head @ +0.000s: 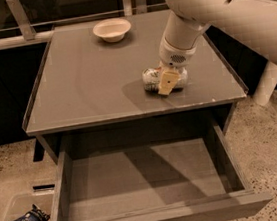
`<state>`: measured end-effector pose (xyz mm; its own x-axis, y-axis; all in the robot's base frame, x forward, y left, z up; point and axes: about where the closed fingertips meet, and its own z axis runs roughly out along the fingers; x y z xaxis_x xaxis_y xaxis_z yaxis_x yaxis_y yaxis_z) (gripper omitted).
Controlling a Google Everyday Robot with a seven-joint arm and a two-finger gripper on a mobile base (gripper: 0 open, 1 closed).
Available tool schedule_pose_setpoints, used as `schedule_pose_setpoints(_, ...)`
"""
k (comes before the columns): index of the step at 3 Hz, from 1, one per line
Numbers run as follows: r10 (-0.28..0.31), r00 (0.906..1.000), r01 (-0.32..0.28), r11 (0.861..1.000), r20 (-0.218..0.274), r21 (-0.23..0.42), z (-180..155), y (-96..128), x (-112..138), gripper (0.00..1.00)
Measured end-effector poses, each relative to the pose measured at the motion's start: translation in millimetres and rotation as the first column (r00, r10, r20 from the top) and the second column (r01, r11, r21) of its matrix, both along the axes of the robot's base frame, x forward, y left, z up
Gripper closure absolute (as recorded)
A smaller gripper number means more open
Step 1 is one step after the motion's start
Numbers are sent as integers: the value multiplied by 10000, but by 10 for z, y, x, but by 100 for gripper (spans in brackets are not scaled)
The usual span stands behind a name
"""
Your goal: Pick 7up can from top drawer and place on counter
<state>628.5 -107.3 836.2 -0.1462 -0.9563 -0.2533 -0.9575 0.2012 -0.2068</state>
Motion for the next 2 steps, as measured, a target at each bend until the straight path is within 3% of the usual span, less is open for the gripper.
schedule_pose_setpoints(1, 0, 10000, 0, 10000, 0, 0, 0, 0, 0, 0)
schedule_pose_setpoints(2, 0, 10000, 0, 10000, -1, 0, 0, 0, 0, 0)
